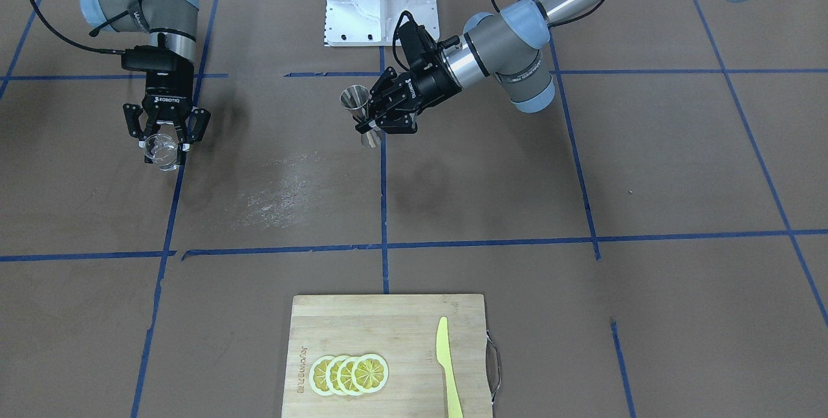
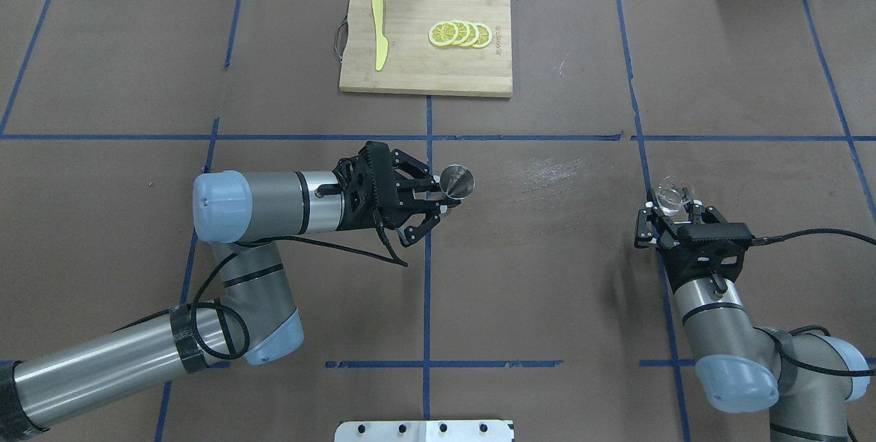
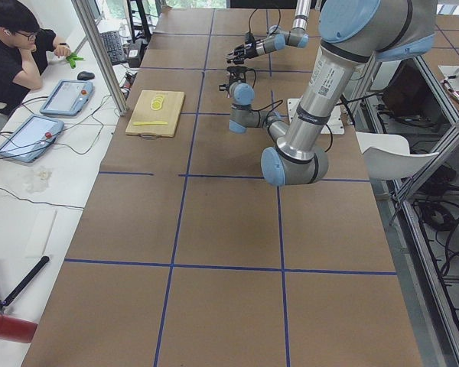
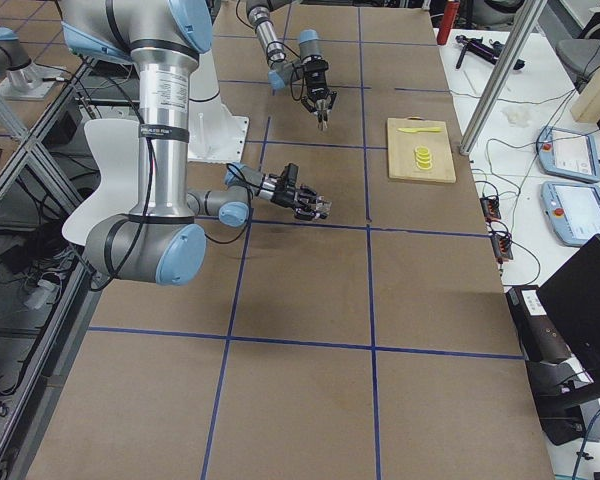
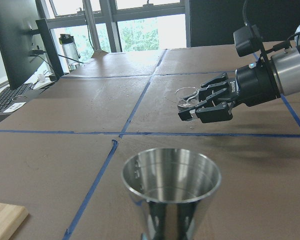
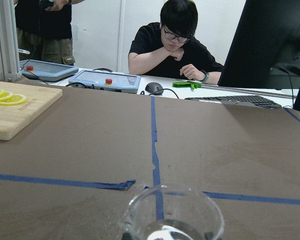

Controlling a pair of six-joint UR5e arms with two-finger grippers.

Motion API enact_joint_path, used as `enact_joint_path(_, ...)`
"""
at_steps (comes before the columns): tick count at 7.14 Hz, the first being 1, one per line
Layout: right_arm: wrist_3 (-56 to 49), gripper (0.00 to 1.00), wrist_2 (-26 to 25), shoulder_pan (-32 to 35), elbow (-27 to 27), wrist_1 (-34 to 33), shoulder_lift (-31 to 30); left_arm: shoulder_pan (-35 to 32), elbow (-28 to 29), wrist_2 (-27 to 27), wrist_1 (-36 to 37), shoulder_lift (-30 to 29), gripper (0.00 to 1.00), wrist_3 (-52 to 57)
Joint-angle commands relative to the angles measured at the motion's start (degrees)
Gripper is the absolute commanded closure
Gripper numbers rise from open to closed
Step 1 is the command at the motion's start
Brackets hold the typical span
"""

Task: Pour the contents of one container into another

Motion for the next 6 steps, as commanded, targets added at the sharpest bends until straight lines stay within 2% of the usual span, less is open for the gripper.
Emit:
enact_joint_path(1,-13.29,1.0,0.55,1.24,0.09,8.39,0.23,0.0,0.0,0.0,-0.01,0.01,1.0,0.0)
enact_joint_path(3,-21.04,1.0,3.01,2.29,0.27,8.41,6.44,0.0,0.09,-0.09,0.08,0.7,1.0,0.0)
enact_joint_path(6,-26.59,1.0,2.4,2.21,0.44,8.06,12.26,0.0,0.0,-0.09,-0.1,0.89,1.0,0.0)
